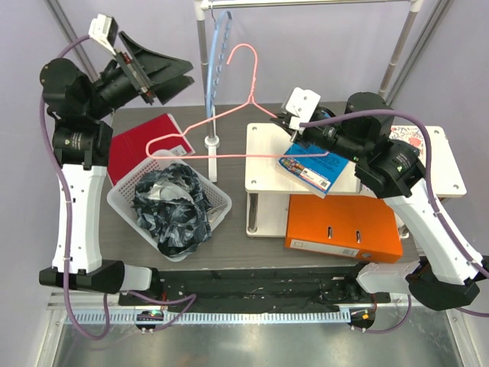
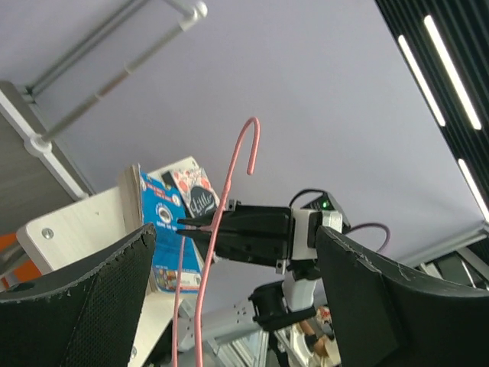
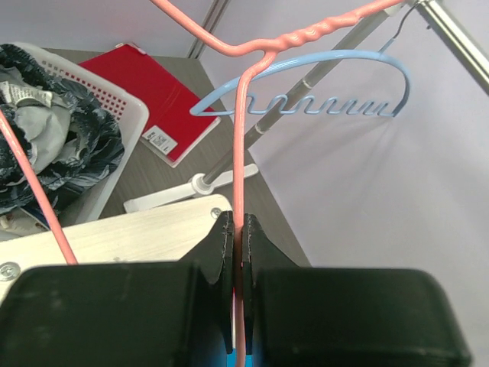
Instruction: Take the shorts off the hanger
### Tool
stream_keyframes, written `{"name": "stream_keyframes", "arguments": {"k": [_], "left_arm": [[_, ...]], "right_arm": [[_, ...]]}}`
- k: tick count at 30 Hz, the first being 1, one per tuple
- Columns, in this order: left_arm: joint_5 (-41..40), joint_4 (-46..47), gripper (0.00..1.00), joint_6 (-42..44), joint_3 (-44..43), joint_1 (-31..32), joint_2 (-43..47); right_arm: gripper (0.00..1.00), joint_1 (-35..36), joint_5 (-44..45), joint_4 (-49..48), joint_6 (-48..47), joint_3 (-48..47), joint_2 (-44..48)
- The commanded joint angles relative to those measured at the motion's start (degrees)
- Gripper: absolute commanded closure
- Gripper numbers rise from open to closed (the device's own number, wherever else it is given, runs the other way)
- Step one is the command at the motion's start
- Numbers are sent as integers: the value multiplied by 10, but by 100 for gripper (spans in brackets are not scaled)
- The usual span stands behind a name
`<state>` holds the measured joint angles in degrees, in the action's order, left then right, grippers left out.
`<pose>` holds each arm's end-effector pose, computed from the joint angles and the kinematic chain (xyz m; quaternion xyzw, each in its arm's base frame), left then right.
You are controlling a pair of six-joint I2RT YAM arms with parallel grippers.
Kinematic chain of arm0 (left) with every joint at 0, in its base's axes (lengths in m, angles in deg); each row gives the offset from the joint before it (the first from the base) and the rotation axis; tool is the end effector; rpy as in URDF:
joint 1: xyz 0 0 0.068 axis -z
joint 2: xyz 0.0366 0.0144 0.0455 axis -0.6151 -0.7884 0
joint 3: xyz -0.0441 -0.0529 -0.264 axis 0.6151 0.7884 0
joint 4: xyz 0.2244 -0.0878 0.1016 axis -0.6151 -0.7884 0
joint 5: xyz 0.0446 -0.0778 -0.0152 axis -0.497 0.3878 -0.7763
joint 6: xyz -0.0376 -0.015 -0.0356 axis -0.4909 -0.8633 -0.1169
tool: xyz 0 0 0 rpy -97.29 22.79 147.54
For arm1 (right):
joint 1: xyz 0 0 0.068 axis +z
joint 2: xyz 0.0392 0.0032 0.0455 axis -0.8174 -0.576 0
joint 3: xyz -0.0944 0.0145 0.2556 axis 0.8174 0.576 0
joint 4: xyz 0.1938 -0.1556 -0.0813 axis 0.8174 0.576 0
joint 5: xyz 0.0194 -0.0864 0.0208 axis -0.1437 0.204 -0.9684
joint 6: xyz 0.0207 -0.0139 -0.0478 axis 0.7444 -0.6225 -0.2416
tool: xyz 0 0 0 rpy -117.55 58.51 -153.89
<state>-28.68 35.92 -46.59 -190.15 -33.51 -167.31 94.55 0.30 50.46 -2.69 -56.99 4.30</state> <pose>0.2257 -0.0452 0.5874 -0.0155 0.6269 -0.6619 0.4108 0.1707 0.1531 0.5270 -0.5056 0.5244 0.1185 0.6748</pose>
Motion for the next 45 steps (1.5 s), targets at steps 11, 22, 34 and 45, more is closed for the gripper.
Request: {"name": "stream_keyframes", "arguments": {"k": [11, 22, 34, 45], "left_arm": [[-42, -280, 35, 314, -95, 157, -10], [-103, -455, 41, 455, -158, 227, -50], [-152, -429, 100, 445, -151, 245, -34], [-185, -223, 100, 354, -55, 245, 9]], "right_arm": [[99, 0, -38, 40, 19, -19, 10], [99, 1, -54, 45, 27, -32, 3], [84, 0, -15, 36, 56, -54, -9], [5, -1, 135, -109, 324, 14, 66]]}}
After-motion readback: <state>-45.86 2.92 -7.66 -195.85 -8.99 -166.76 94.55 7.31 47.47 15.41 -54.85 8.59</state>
